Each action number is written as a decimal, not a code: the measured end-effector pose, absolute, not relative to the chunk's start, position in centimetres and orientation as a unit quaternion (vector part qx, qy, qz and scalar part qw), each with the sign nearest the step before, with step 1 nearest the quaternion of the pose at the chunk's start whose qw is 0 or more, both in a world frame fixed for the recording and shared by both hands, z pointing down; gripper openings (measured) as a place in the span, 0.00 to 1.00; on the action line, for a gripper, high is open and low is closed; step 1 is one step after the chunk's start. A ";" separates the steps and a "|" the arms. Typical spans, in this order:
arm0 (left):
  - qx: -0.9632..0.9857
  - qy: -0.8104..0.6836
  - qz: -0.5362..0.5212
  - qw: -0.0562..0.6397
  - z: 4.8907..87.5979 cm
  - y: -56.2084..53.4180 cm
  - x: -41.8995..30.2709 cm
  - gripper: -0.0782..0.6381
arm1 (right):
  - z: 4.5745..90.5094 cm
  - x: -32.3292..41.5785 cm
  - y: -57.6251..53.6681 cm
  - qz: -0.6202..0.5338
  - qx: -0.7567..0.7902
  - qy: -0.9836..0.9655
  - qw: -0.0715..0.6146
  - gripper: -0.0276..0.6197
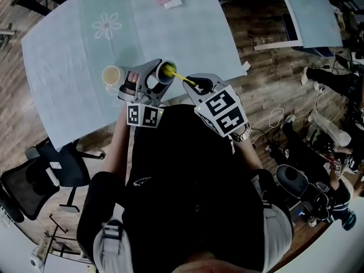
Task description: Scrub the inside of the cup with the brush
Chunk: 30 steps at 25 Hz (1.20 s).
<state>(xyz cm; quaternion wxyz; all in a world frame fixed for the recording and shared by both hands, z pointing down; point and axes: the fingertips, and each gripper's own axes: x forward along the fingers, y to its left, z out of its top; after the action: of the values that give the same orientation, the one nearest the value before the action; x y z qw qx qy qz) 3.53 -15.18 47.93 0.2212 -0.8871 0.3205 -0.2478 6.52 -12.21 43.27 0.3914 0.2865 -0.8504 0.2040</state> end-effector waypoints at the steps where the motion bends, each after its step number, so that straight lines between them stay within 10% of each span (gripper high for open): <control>1: -0.888 0.322 -0.247 0.218 48.0 -15.4 3.7 0.55 | 43.4 6.7 -12.2 0.206 0.285 -0.849 0.394 0.10; 30: -0.894 0.362 -0.232 0.126 50.5 -22.8 10.0 0.56 | 44.2 14.3 -19.8 0.226 0.267 -0.841 0.413 0.10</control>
<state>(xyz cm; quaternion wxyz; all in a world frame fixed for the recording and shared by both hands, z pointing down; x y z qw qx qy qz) 9.99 -22.80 50.49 0.1260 -0.8939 0.3620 -0.2324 14.26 -19.84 44.23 0.4128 0.2670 -0.8410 0.2261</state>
